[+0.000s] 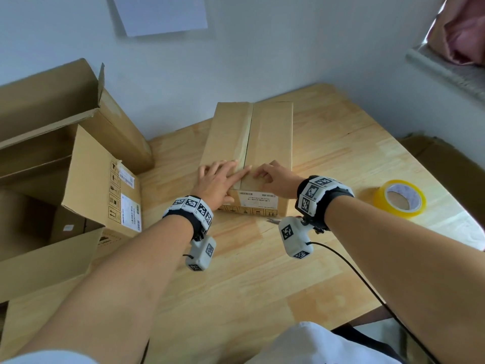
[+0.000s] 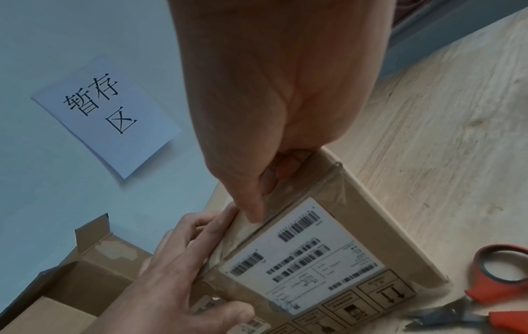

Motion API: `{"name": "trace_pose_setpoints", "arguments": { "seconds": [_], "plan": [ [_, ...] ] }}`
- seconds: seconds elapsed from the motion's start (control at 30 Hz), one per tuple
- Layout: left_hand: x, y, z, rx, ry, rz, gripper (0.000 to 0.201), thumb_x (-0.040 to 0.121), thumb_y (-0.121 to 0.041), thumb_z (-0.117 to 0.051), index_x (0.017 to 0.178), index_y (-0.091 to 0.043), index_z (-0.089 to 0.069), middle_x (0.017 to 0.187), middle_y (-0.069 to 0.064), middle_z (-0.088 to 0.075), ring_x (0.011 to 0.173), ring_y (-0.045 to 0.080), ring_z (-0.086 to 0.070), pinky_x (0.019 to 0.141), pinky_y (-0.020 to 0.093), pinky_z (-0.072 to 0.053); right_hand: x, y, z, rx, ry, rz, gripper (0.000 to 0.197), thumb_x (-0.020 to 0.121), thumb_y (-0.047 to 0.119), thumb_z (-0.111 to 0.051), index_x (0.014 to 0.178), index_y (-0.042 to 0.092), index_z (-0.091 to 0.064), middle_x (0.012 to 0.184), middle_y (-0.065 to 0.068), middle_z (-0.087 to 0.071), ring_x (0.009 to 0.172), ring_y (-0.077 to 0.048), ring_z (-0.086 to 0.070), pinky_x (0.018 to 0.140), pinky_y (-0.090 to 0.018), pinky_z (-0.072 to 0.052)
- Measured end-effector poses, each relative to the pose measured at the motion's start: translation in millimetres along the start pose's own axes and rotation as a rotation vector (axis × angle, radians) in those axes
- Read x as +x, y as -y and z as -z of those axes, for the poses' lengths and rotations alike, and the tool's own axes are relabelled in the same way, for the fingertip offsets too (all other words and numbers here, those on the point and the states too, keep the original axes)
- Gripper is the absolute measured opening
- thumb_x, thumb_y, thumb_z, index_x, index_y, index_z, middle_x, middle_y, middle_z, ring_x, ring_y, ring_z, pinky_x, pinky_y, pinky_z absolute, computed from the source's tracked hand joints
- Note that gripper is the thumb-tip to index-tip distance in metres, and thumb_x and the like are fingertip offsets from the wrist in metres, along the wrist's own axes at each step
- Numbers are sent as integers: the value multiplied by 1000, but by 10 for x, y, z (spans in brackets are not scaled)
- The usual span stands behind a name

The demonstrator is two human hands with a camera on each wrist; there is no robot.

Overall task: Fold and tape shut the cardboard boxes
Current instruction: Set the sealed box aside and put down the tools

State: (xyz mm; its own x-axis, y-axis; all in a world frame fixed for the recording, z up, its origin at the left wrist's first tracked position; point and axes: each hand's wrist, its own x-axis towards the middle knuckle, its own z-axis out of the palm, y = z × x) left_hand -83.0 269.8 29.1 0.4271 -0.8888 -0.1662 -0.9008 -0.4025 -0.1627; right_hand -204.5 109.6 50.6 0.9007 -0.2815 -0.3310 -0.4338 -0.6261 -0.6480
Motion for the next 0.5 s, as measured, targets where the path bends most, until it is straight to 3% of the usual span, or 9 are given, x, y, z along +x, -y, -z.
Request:
{"name": "trace_pose_setpoints", "arguments": {
  "seconds": [0.07, 0.17, 0.2, 0.27, 0.33, 0.4, 0.5],
  "plan": [
    [-13, -6, 6, -12, 13, 8, 106, 81, -30, -70, 143, -49, 14, 157, -4, -11, 141, 22, -16, 108, 45, -19, -41, -24, 26, 15, -34, 12, 25, 90, 14, -55, 115, 16, -60, 112, -2, -48, 102, -14, -52, 91, -24, -46],
    [-41, 23, -3, -12, 16, -12, 116, 81, 3, -61, 136, -54, 23, 158, -5, -5, 144, 21, -11, 112, 47, -18, -126, -239, 78, 177, -323, -69, 17, 89, 8, -50, 91, 17, -63, 99, -1, -60, 87, -17, -56, 72, -24, -47],
    [-53, 25, -11, -7, 17, -17, 118, 80, 8, -58, 135, -54, 25, 158, -5, -4, 144, 21, -10, 113, 47, -19, -153, -356, 88, 224, -423, -123, 20, 89, 4, -46, 91, 16, -63, 101, -5, -62, 86, -19, -57, 71, -26, -45],
    [-72, -2, -22, -11, 13, -9, 119, 77, 14, -54, 135, -54, 25, 159, -5, -4, 144, 22, -9, 113, 48, -20, -228, -587, 65, 191, -490, -256, 25, 88, -1, -42, 100, 9, -62, 108, -10, -62, 91, -25, -58, 72, -27, -41],
    [-75, -32, -33, -32, 5, 7, 118, 75, 18, -48, 136, -54, 23, 159, -5, -4, 145, 22, -8, 112, 48, -20, -287, -803, -43, 97, -392, -385, 28, 88, -2, -43, 107, 6, -62, 110, -10, -62, 100, -27, -57, 73, -25, -38],
    [-68, -44, -42, -48, 5, 15, 119, 73, 20, -45, 138, -54, 22, 159, -5, -3, 145, 22, -7, 112, 48, -19, -303, -962, -242, 13, -163, -444, 26, 89, 3, -50, 112, 10, -62, 118, -9, -60, 105, -25, -57, 76, -25, -40],
    [-55, -34, -61, -58, 2, 13, 120, 72, 21, -45, 138, -54, 22, 159, -5, -3, 145, 22, -7, 112, 48, -20, -290, -1022, -572, -181, 140, -469, 34, 87, 23, -63, 121, 20, -57, 129, -7, -46, 112, -25, -49, 89, -27, -43]
  ]
}}
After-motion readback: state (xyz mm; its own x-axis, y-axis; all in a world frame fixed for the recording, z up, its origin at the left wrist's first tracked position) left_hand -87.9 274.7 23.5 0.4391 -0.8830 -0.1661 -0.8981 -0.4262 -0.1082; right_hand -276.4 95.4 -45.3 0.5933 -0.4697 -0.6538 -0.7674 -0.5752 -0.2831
